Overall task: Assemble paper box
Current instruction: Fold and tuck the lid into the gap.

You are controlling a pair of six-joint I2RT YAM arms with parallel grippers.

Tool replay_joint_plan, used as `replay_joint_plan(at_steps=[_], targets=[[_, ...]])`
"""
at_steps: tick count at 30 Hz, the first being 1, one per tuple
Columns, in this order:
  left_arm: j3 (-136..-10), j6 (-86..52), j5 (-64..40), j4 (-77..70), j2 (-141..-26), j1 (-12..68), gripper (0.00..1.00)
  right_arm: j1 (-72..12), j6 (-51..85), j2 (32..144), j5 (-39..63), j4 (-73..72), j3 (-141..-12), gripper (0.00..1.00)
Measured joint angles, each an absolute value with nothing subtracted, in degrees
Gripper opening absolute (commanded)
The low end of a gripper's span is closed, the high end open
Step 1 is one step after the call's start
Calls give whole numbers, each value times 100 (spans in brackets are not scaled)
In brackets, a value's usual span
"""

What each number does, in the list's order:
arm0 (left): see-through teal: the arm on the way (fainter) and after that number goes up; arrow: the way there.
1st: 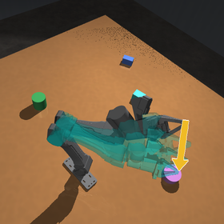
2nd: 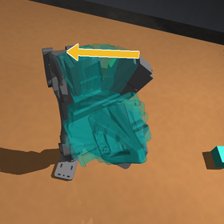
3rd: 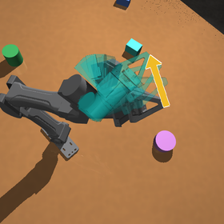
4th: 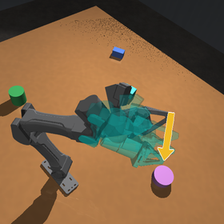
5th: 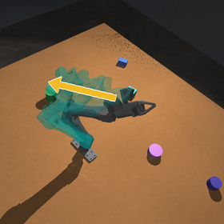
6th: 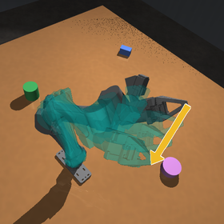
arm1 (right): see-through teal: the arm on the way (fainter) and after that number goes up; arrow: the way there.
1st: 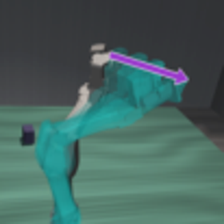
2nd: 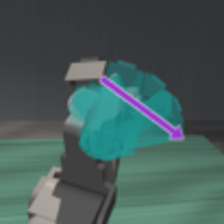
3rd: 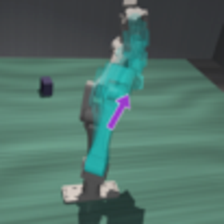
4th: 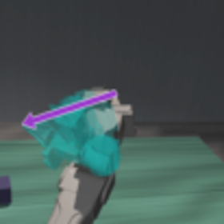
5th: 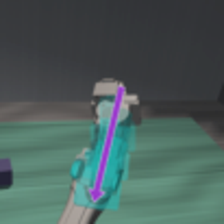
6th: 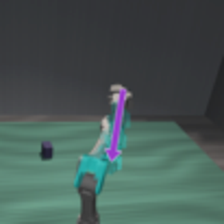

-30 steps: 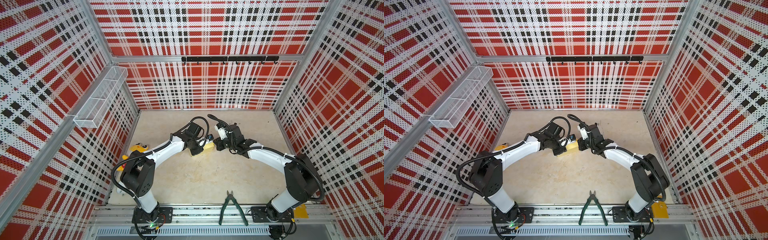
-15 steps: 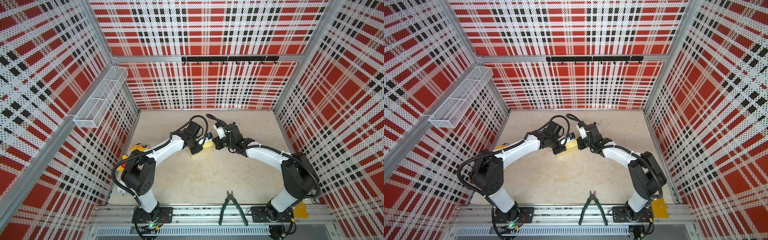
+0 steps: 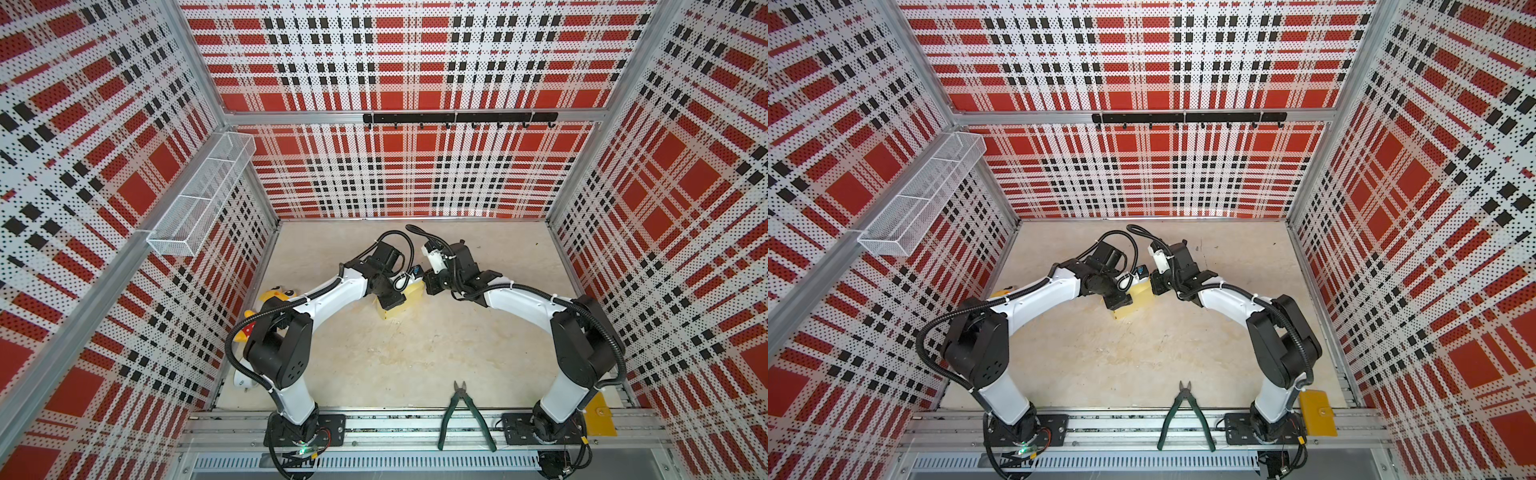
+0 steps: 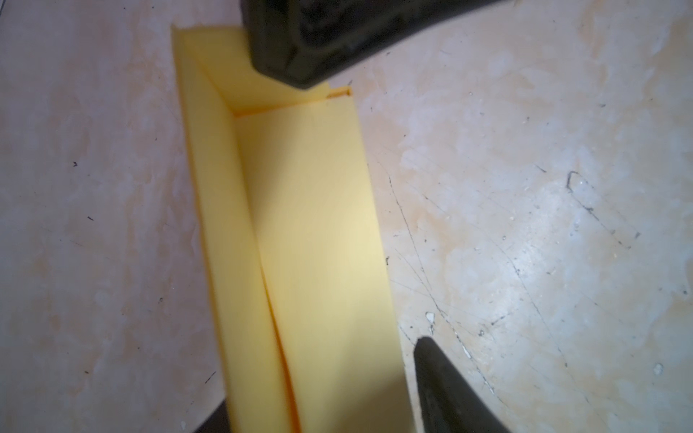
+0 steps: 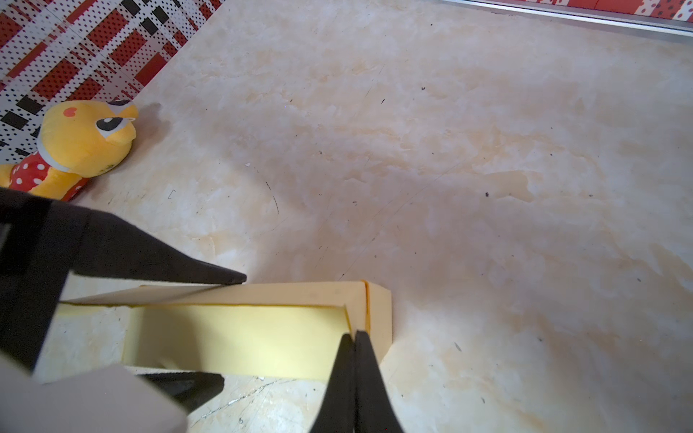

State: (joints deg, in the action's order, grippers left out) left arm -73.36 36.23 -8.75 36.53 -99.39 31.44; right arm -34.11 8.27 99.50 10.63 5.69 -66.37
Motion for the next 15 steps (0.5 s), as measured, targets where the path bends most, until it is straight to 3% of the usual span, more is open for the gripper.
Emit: replay_joint_plan(at_steps=[6,15], targets=[[-7336,3597,-993,3712,-9924,3116,74,-3415,810,10060,1066,642,-6792,4],[-7474,3400,-1205,4012,-9251,3070,80,-3444,836,10145,1068,692,-6890,4]])
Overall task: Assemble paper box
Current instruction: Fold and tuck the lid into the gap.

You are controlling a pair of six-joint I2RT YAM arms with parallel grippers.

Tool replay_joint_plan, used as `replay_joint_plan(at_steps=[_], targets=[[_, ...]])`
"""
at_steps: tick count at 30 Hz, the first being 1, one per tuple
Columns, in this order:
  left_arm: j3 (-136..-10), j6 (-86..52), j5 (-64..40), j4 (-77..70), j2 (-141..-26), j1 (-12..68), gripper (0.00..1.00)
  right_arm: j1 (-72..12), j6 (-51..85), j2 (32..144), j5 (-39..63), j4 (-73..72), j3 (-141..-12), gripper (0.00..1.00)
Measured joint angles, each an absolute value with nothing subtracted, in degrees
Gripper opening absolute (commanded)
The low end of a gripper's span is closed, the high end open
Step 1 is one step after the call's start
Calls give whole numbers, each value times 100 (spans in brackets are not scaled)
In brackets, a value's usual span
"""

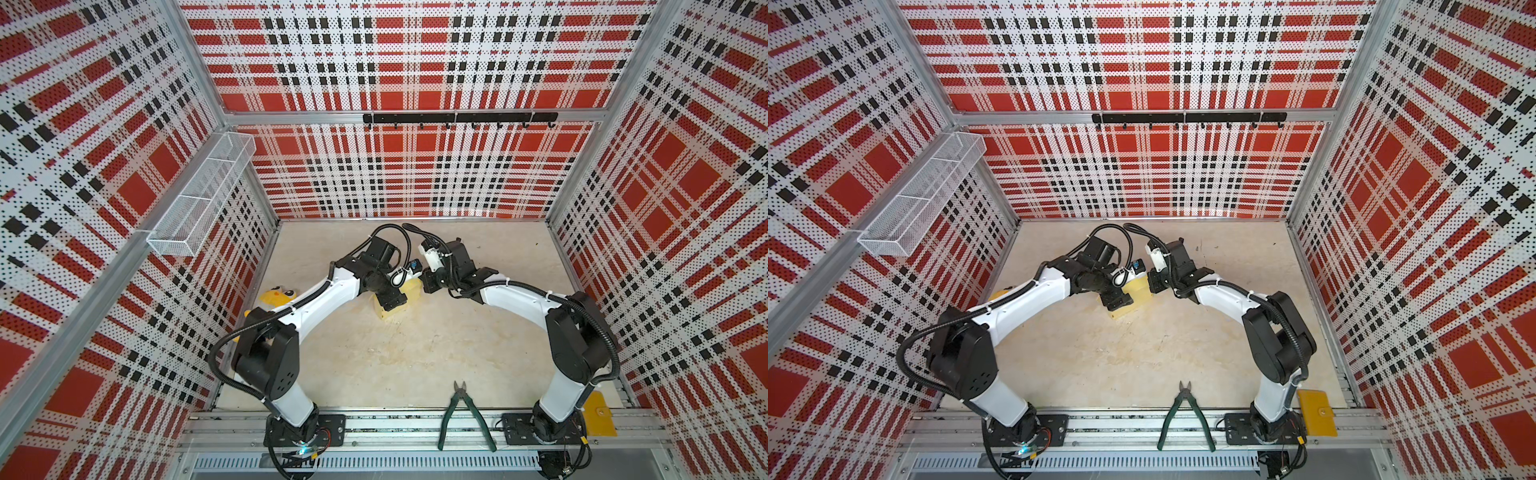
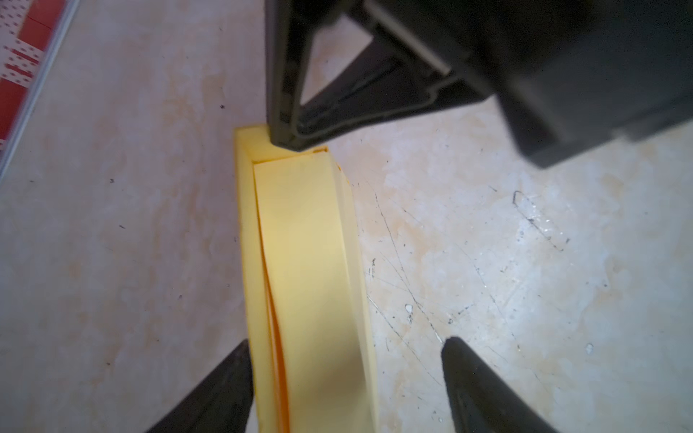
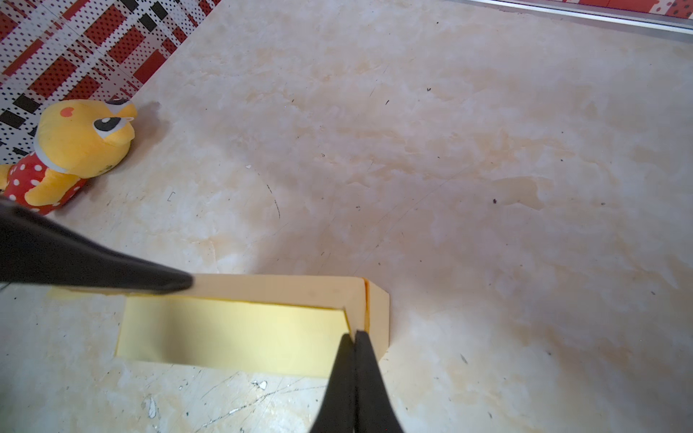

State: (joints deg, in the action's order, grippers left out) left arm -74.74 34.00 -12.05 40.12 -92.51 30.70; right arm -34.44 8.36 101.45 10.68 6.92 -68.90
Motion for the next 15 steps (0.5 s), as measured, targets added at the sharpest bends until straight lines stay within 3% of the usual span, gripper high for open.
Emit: replay_joint_plan(at_steps=[8,15], targets=[[-7476,2799,-1487,4278,-8429,2346,78,-3485,919,10145,1009,701,-6890,4],[-6936,2464,-1520,4278,-8162,1662,70,-3623,1048,10145,845,716,-6908,4]])
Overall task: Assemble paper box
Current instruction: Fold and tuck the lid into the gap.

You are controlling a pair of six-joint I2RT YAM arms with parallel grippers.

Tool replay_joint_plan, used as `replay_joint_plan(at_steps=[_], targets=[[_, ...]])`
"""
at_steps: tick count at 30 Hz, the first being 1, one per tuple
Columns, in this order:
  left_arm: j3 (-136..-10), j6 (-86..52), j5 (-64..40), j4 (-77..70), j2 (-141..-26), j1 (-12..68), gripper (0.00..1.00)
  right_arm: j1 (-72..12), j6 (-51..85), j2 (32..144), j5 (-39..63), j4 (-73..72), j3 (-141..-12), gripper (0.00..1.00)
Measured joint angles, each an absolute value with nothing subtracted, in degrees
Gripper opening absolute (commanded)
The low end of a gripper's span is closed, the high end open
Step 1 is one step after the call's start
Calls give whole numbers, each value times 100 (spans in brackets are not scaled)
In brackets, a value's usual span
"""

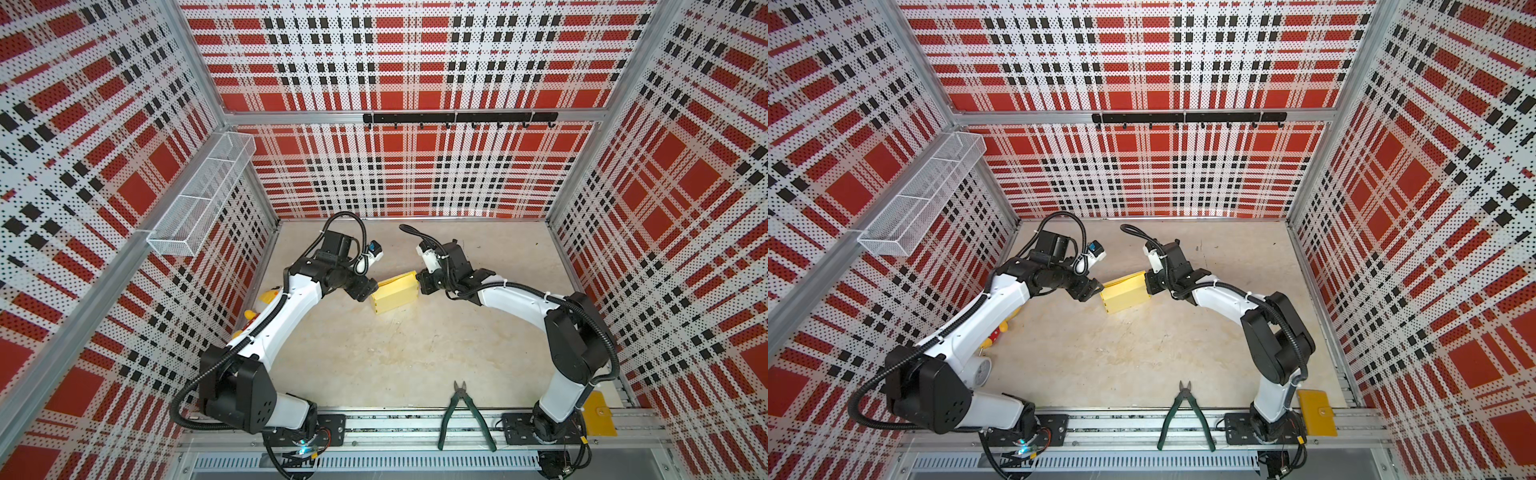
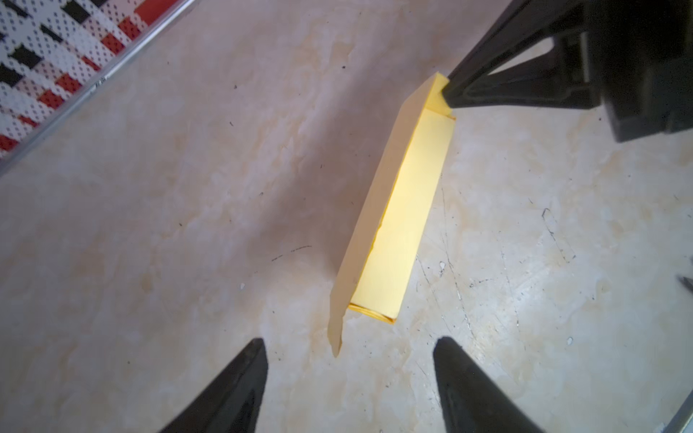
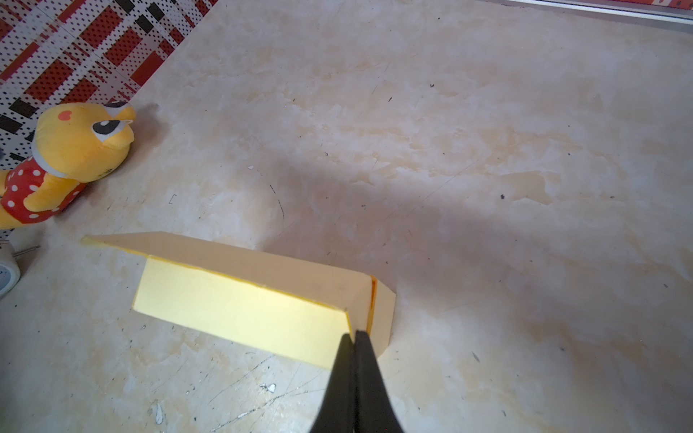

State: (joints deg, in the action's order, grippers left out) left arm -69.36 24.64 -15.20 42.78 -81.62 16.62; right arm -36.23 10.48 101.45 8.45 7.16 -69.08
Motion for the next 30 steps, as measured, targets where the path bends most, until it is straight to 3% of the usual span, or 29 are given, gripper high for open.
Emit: replay_joint_plan(at_steps=[9,17,26,30], targets=[[-6534,2491,-1538,4252,-8117,1531,65,-3743,1212,10158,683,888,-7024,4],[-6434,2438,-1330,4045,-8117,1376,49,-3791,1354,10162,585,926,-7046,4],[-6281,2388,-1315,3983,-8117,1221,50,-3879,1485,10162,462,1002,-7091,4],[-6283,2386,-1328,3977,-8138,1225,45,-3922,1507,10182,434,1092,-7161,4]])
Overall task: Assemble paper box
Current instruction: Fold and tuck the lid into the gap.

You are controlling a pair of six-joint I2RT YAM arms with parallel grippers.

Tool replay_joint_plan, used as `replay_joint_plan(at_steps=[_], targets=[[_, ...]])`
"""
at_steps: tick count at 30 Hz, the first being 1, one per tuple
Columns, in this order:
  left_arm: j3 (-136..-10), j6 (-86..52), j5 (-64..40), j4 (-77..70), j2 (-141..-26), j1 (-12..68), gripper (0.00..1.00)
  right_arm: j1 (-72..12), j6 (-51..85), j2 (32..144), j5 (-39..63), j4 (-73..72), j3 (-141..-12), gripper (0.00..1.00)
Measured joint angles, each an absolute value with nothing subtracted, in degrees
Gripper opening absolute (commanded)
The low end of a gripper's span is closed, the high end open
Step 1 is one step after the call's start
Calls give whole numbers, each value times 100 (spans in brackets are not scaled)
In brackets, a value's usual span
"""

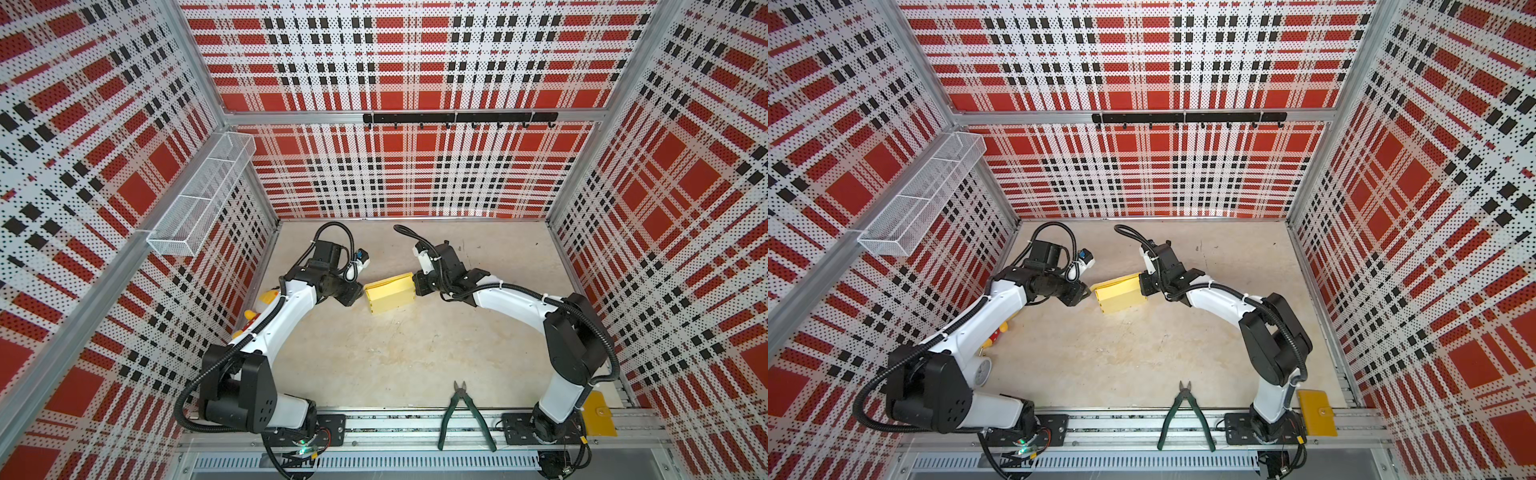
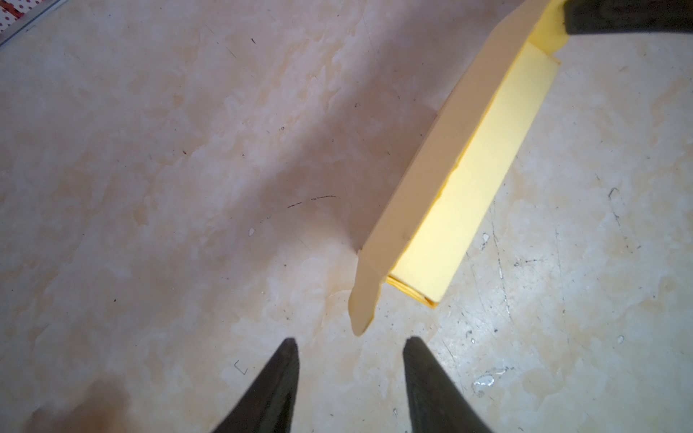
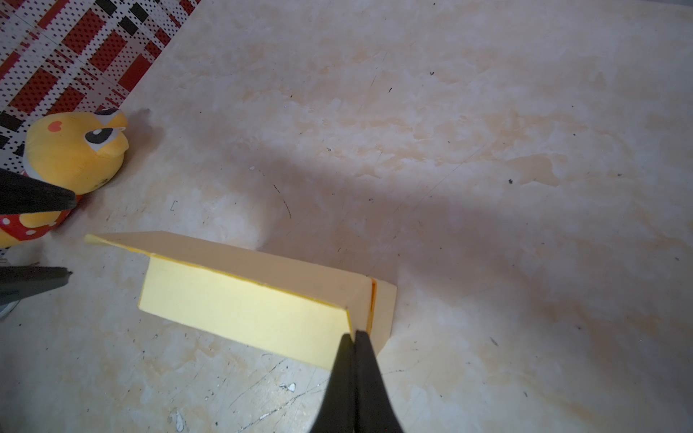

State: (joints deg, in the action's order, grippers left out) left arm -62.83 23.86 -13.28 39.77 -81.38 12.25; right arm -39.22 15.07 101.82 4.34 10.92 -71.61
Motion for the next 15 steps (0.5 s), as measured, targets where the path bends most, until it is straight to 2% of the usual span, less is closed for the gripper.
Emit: replay_joint_plan(at_steps=[4,10,15], targets=[[-6307,2368,-1341,3962,-8291,1247,35,-3933,1553,10195,399,1103,-7188,3],[-6307,2340,-1354,3959,-8383,1297,28,-3981,1612,10208,353,1188,-7244,3],[-6307,2294,-1365,3944,-8385,1306,15,-4018,1614,10208,311,1208,-7253,3]])
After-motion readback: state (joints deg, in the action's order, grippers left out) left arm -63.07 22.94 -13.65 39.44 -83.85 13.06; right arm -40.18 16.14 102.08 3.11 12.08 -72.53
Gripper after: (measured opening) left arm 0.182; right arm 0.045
